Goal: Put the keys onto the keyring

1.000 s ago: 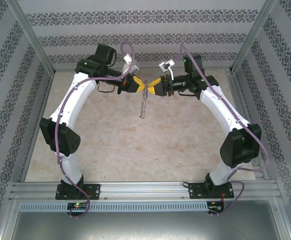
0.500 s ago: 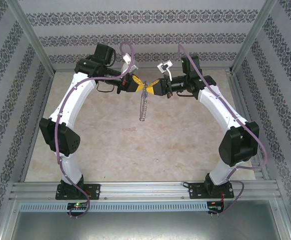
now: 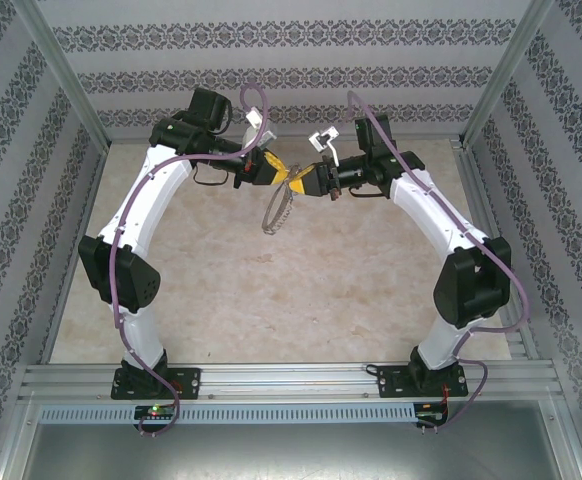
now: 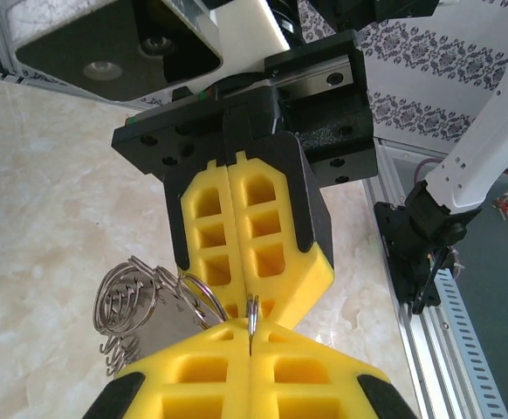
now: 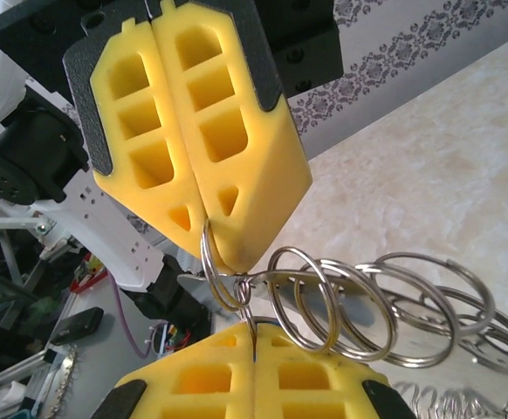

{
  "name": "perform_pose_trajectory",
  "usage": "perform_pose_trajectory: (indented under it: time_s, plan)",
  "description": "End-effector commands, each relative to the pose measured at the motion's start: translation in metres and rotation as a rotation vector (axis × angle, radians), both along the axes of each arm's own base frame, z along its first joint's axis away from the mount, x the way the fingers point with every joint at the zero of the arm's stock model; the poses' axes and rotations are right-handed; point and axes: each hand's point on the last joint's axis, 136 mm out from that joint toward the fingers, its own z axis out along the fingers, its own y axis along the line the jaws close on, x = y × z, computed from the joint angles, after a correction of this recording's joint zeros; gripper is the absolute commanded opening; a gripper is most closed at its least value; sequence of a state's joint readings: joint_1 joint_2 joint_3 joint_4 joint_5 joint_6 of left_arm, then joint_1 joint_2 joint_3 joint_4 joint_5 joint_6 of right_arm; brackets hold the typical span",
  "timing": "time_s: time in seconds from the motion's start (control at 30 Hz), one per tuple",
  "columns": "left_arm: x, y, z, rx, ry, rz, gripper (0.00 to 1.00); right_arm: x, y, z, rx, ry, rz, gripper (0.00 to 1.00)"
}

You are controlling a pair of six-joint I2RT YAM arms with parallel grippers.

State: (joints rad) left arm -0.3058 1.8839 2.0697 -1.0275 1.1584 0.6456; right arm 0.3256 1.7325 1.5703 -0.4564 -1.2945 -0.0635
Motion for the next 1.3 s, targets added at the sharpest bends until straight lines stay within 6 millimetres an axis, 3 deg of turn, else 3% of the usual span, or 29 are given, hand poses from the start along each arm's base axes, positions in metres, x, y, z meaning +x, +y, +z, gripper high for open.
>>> perform_pose_trajectory:
  time_s: [0.0, 0.13, 0.3, 0.43, 0.6, 0.8, 1.27]
  plan:
    - [-0.011, -0.001, 0.032, -0.077, -0.078, -0.034, 0.00, -0.013, 0.009, -0.001, 0.012, 0.015, 0.070, 0.00]
    - [-0.012, -0.001, 0.032, -0.079, -0.077, -0.036, 0.00, -0.014, 0.010, -0.001, 0.003, 0.009, 0.071, 0.00]
    - [-0.011, -0.001, 0.030, -0.078, -0.073, -0.035, 0.00, -0.006, -0.002, 0.005, -0.016, -0.028, 0.011, 0.31]
    - [-0.011, -0.001, 0.031, -0.082, -0.074, -0.035, 0.00, -0.004, -0.023, 0.017, -0.012, -0.061, -0.049, 0.35]
    - [-0.011, -0.002, 0.032, -0.084, -0.075, -0.035, 0.00, -0.004, -0.039, 0.036, -0.010, -0.131, -0.126, 0.36]
    - [-0.009, -0.002, 0.033, -0.094, -0.076, -0.029, 0.00, 0.007, -0.025, 0.053, 0.003, -0.210, -0.181, 0.36]
    - [-0.011, -0.002, 0.036, -0.107, -0.073, -0.031, 0.00, 0.019, -0.004, 0.044, 0.013, -0.192, -0.151, 0.36]
